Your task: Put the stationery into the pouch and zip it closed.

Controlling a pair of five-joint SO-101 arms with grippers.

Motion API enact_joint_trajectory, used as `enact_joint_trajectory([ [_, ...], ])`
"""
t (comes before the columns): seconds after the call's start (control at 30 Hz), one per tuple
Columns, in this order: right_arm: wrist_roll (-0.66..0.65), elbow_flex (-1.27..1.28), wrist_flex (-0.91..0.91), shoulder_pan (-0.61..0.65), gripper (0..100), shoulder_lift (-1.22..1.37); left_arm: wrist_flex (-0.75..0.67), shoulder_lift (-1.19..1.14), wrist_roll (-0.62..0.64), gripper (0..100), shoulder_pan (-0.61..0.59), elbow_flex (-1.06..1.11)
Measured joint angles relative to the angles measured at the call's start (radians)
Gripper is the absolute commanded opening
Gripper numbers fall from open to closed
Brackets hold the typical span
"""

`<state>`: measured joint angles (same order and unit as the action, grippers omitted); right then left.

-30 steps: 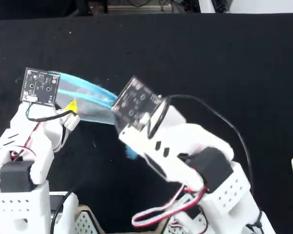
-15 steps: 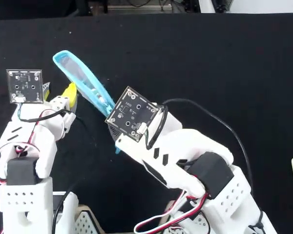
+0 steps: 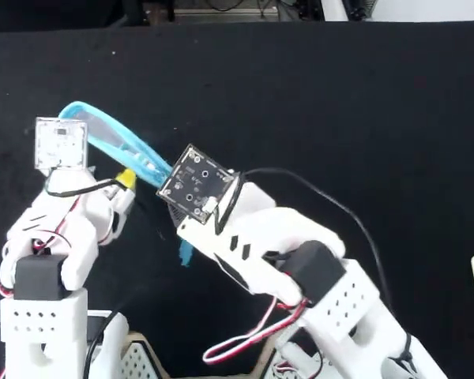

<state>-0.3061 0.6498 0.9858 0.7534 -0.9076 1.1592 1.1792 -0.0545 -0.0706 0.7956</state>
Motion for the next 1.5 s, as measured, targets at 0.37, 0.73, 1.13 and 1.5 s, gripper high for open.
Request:
enact_joint_trajectory([
  [0.37, 0.184, 0.034, 0.002, 0.003, 13.9, 0.0, 0.012, 0.0, 0.0, 21, 0.031, 0.0],
  [0.73, 0.196, 0.172, 0.0, 0.002, 14.2, 0.0, 0.014, 0.0, 0.0, 21, 0.031, 0.0],
  [1.13, 0.247, 0.371, -0.333, 0.003, 14.2, 0.0, 0.014, 0.0, 0.0, 21, 0.031, 0.0],
  [1.5, 0.259, 0.371, -0.351, -0.002, 1.0, 0.0, 0.014, 0.0, 0.0, 21, 0.031, 0.0],
])
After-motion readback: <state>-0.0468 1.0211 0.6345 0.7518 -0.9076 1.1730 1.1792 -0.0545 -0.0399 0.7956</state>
